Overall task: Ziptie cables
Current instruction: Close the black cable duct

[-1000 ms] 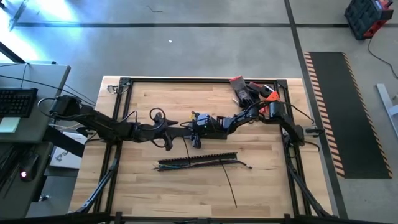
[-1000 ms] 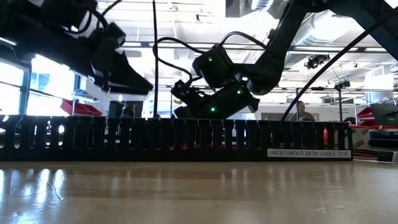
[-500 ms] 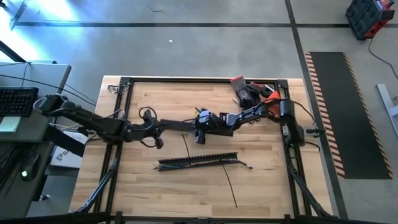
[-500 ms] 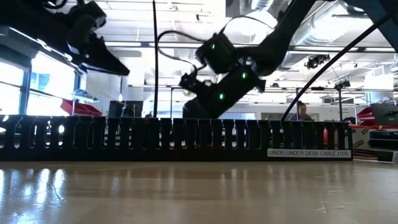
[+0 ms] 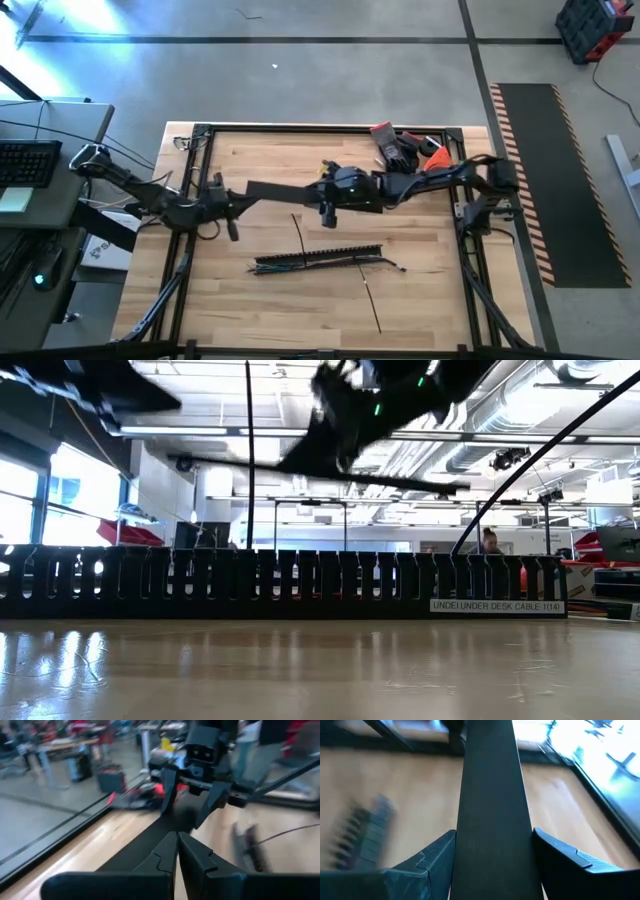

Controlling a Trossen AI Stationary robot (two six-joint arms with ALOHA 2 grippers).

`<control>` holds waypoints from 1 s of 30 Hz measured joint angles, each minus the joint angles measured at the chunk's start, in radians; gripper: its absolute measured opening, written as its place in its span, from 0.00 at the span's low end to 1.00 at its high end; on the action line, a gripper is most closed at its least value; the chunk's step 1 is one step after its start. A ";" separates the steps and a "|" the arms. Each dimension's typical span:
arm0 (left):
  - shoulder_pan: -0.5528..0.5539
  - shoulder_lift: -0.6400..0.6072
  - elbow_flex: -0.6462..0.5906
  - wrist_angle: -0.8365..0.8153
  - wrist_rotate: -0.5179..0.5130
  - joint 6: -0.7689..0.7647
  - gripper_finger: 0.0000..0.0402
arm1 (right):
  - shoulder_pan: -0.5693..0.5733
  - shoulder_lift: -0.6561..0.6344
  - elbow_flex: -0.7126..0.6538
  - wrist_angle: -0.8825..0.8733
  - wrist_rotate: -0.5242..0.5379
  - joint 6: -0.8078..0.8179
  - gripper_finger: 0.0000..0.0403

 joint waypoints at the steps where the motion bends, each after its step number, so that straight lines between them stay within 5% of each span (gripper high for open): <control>1: -0.018 -0.012 0.011 0.001 0.005 0.016 0.00 | 0.009 -0.016 0.001 0.008 -0.028 0.016 0.53; 6: -0.098 -0.041 0.069 0.003 0.009 0.068 0.00 | 0.081 -0.031 0.003 0.006 -0.126 0.104 0.53; 13: -0.165 -0.039 0.108 0.002 0.010 0.045 0.00 | 0.209 0.051 0.003 0.000 -0.130 0.241 0.53; 23: -0.195 0.016 0.108 -0.076 0.010 -0.145 0.00 | 0.311 0.177 0.003 -0.004 0.060 0.327 0.53; 30: -0.195 0.136 0.107 -0.223 0.025 -0.400 0.00 | 0.321 0.219 0.003 0.007 0.079 0.304 0.53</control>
